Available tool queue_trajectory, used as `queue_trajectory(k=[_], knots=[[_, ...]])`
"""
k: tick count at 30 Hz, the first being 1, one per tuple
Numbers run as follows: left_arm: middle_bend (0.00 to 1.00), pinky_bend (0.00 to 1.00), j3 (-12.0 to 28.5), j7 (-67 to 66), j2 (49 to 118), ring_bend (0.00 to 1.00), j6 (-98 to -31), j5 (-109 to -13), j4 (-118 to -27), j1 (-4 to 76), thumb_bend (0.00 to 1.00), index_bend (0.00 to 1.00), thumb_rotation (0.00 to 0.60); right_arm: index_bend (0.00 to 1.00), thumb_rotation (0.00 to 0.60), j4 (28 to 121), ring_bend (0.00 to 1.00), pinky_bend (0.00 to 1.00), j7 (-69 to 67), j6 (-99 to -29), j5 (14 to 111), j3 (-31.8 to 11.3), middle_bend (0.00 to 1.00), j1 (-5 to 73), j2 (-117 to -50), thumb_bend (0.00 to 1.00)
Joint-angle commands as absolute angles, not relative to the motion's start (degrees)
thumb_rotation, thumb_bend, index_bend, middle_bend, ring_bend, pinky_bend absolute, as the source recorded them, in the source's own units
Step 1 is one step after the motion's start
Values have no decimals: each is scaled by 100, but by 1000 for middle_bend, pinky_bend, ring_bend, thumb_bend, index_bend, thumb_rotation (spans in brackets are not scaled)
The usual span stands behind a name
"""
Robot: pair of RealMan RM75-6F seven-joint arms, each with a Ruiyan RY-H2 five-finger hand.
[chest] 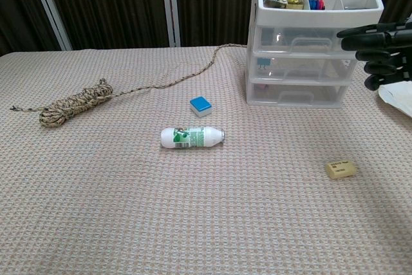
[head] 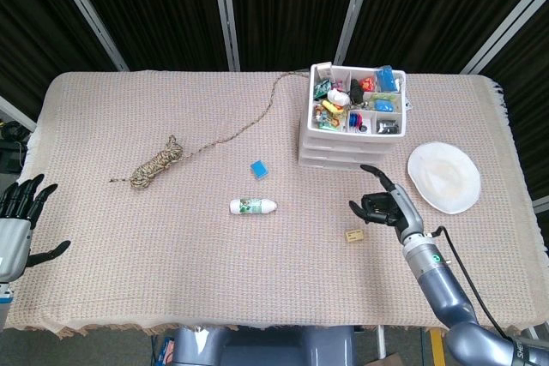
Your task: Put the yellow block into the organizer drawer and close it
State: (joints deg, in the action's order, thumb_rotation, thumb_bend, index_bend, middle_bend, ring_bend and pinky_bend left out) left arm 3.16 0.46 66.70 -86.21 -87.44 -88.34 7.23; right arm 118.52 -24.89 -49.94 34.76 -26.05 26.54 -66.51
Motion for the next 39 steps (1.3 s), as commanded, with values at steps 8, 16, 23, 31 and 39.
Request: queue_trajectory(k=[8, 16, 23, 31, 39], knots=[[0, 0, 311, 72, 6661, 0, -8602, -8742, -8835, 728, 159, 106, 600, 146, 600, 11464, 826, 663, -2665, -4858, 2664, -2696, 843, 3113, -7055, 233], [0, 0, 312, 84, 6653, 0, -8578, -8729, -8842, 736, 160, 106, 600, 146, 600, 11122, 825, 663, -2572, -4957, 2236, -2703, 843, 3424, -7388, 232], [0, 0, 308, 85, 6643, 0, -8569, -8727, -8858, 738, 158, 106, 600, 146, 600, 10897, 826, 663, -2568, -5080, 1982, -2798, 843, 3580, -7631, 233], [0, 0, 310, 89, 6642, 0, -8559, -8716, -8862, 740, 161, 106, 600, 146, 600, 10588, 826, 663, -2610, -5272, 1748, -2954, 843, 3682, -7911, 233], [0, 0, 312, 88, 6637, 0, -8548, -8697, -8883, 740, 160, 107, 600, 146, 600, 10276, 826, 663, -2564, -5263, 1424, -3127, 843, 3825, -8106, 233]])
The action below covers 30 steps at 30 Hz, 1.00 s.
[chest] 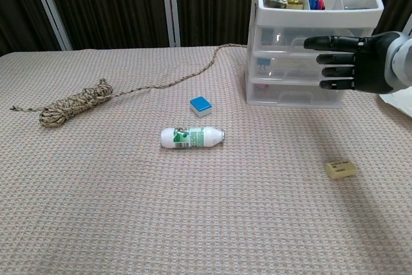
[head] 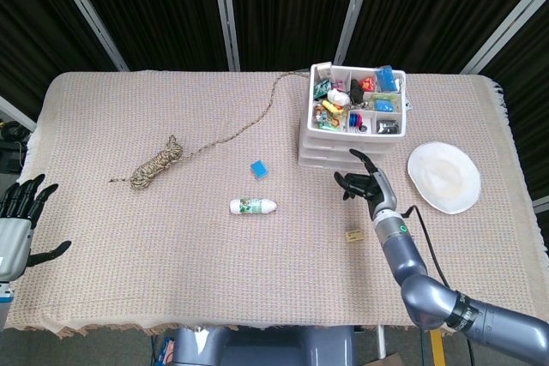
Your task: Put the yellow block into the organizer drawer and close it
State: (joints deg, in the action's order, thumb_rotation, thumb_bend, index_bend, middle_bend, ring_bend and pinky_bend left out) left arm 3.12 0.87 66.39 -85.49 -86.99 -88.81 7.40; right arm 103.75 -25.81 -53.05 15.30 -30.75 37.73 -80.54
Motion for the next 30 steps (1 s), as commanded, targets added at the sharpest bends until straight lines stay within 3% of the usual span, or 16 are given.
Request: queue_trajectory(k=[1, 30], knots=[[0, 0, 312, 89, 6636, 0, -8548, -8697, -8886, 740, 159, 107, 600, 146, 600, 10218, 826, 663, -2548, -5236, 1364, -3147, 844, 3853, -8128, 234], [0, 0, 307, 124, 6600, 0, -8478, -8654, -8923, 754, 158, 106, 600, 264, 600, 9639, 826, 663, -2211, -5445, 873, -3581, 843, 4237, -8698, 233]])
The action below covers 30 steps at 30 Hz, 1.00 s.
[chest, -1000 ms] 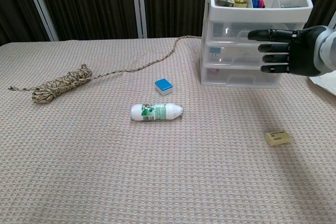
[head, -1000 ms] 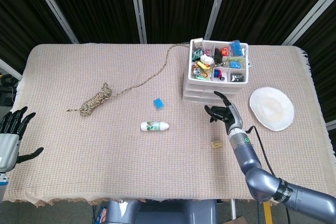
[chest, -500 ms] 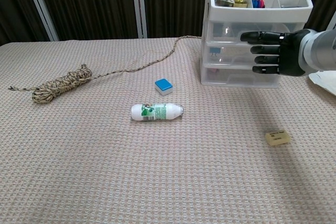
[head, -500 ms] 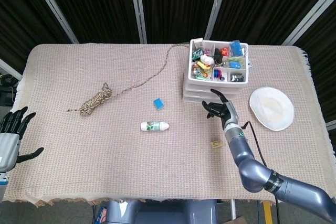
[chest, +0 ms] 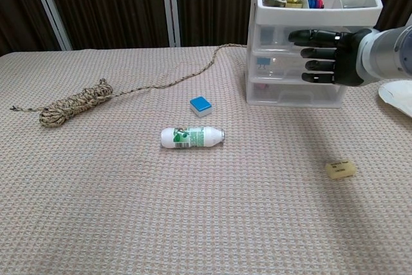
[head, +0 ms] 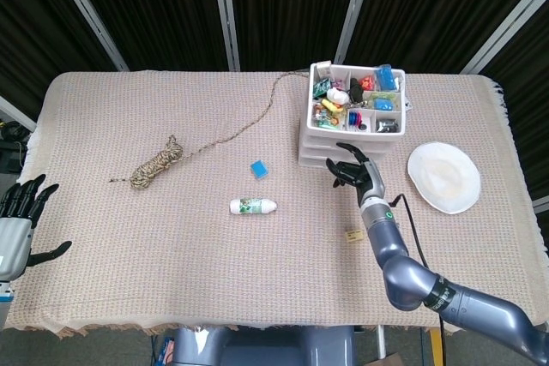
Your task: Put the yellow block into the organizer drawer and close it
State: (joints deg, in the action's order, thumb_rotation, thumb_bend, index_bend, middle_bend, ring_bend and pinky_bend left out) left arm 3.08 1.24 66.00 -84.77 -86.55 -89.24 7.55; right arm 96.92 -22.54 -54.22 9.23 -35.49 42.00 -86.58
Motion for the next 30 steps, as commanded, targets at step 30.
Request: queue_trajectory(k=[30], knots=[[0, 0, 302, 150, 6591, 0, -8454, -8653, -8923, 764, 161, 107, 600, 302, 600, 9356, 826, 663, -1851, -5419, 508, -3853, 843, 4372, -9020, 239]])
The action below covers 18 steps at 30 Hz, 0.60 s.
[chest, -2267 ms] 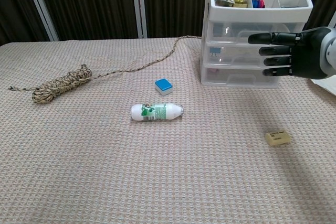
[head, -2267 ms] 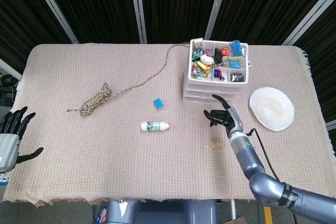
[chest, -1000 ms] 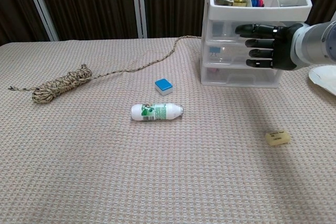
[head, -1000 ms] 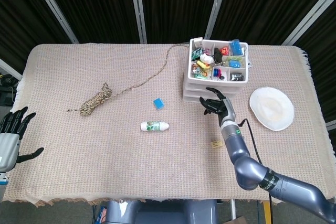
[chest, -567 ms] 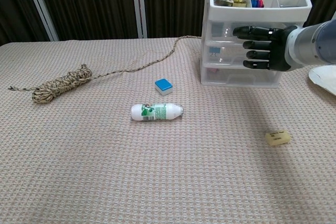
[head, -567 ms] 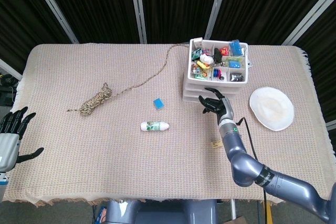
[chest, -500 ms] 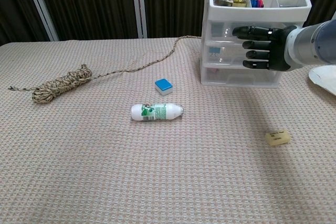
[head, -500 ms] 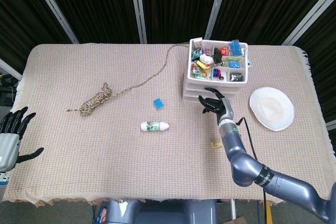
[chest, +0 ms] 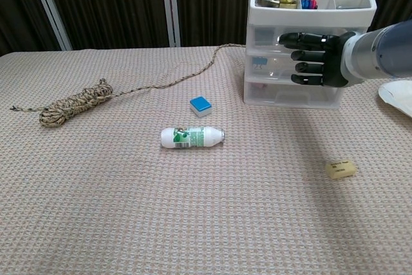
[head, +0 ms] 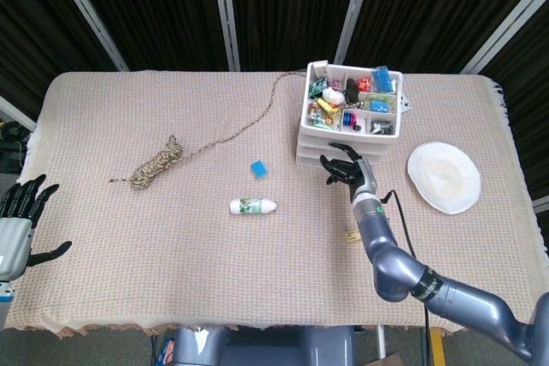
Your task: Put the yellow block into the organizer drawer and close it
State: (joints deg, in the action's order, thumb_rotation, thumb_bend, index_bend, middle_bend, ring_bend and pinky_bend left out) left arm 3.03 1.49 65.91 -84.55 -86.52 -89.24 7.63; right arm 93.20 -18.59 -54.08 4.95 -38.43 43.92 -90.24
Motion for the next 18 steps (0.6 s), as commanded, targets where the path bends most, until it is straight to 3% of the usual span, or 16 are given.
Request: queue_trajectory(k=[1, 18], knots=[[0, 0, 302, 151, 6590, 0, -8454, -8655, -8924, 765, 161, 107, 600, 302, 600, 9386, 826, 663, -1846, -5423, 519, -3853, 844, 4356, -9015, 239], [0, 0, 300, 119, 6596, 0, -8463, -8660, -8932, 763, 156, 108, 600, 302, 600, 9944, 826, 663, -1945, -5401, 772, -3764, 843, 3960, -8892, 239]])
